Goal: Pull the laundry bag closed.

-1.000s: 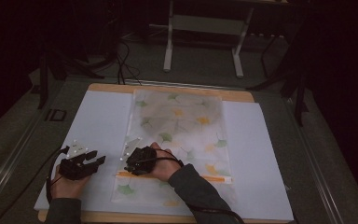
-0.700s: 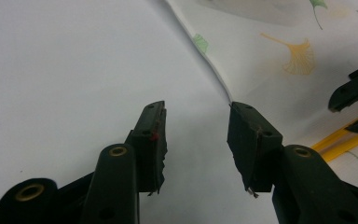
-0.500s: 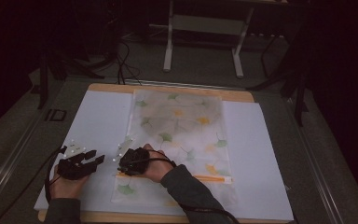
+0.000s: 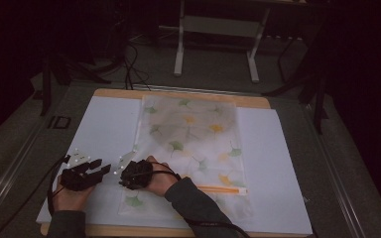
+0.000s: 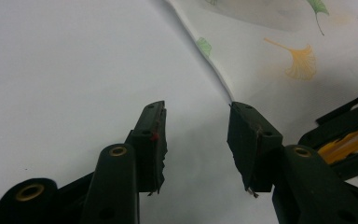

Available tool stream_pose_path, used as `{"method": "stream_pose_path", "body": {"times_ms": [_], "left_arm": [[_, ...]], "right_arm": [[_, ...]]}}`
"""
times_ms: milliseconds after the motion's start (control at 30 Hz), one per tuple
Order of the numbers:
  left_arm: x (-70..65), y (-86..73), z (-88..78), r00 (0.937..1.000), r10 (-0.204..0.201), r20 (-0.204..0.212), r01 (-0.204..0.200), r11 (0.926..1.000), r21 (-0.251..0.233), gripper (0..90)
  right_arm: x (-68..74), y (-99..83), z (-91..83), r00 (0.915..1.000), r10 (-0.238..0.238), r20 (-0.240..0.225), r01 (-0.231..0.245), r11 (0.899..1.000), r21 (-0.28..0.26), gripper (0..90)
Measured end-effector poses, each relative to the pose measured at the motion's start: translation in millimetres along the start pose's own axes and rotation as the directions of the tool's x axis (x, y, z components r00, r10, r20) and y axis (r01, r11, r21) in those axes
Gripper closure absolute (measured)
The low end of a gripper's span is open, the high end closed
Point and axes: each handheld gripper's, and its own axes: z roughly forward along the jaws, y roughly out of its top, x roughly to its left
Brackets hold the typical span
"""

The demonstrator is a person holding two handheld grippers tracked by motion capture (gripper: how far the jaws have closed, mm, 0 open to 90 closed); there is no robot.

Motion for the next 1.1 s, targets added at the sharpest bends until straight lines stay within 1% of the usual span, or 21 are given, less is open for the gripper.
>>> {"method": "stream_pose_path", "body": {"times_ms": [167,333,500,567,633,700,733,867,933,1067,1100], "left_arm": [[0.7,-0.2,-0.7,1.0,-0.005,-0.001,0.005,1.0,-0.004,57.3],[0.3,0.0,-0.3,1.0,-0.004,0.0,0.004,1.0,-0.004,57.3],[1.7,-0.3,-1.7,1.0,-0.007,-0.002,0.007,1.0,-0.007,57.3],[2.0,-0.3,-2.2,1.0,-0.008,-0.003,0.008,0.9999,-0.009,57.3],[2.4,-0.4,-2.5,0.9999,-0.01,-0.003,0.01,0.9999,-0.012,57.3],[2.8,-0.4,-2.8,0.9999,-0.01,-0.004,0.01,0.9999,-0.013,57.3],[2.9,-0.5,-3.1,0.9999,-0.01,-0.005,0.01,0.9999,-0.012,57.3],[3.0,-0.5,-3.4,0.9999,-0.012,-0.006,0.012,0.9998,-0.016,57.3],[3.1,-0.5,-3.5,0.9999,-0.011,-0.007,0.011,0.9998,-0.016,57.3],[3.4,-0.4,-3.8,0.9999,-0.014,-0.009,0.014,0.9997,-0.018,57.3],[3.5,-0.5,-3.9,0.9999,-0.014,-0.009,0.014,0.9997,-0.018,57.3]], "right_arm": [[1.3,2.1,7.1,1.0,0.001,-0.007,-0.001,1.0,0.008,78.1],[2.1,5.8,11.5,0.9996,0.013,-0.024,-0.012,1.0,0.015,73.7],[3.5,8.8,19.1,0.9998,0.001,-0.018,0.0,0.999,0.046,73.7],[1.6,8.8,21.8,0.9998,0.009,-0.018,-0.008,0.999,0.049,73.7],[-0.6,8.7,24.3,0.9996,0.018,-0.02,-0.016,0.998,0.067,75.1],[-0.9,8.6,25.2,0.9997,0.018,-0.017,-0.016,0.997,0.072,76.1],[-1.0,8.8,26.5,0.9994,0.027,-0.021,-0.025,0.997,0.079,77.7],[-1.3,9.5,28.6,0.9993,0.031,-0.019,-0.03,0.996,0.084,82.6],[-1.5,9.9,28.5,0.9993,0.033,-0.015,-0.032,0.996,0.087,83.0],[-1.8,10.4,25.8,0.9994,0.033,-0.002,-0.033,0.997,0.068,83.0],[-1.6,10.6,24.7,0.9991,0.042,-0.006,-0.042,0.997,0.066,83.0]]}}
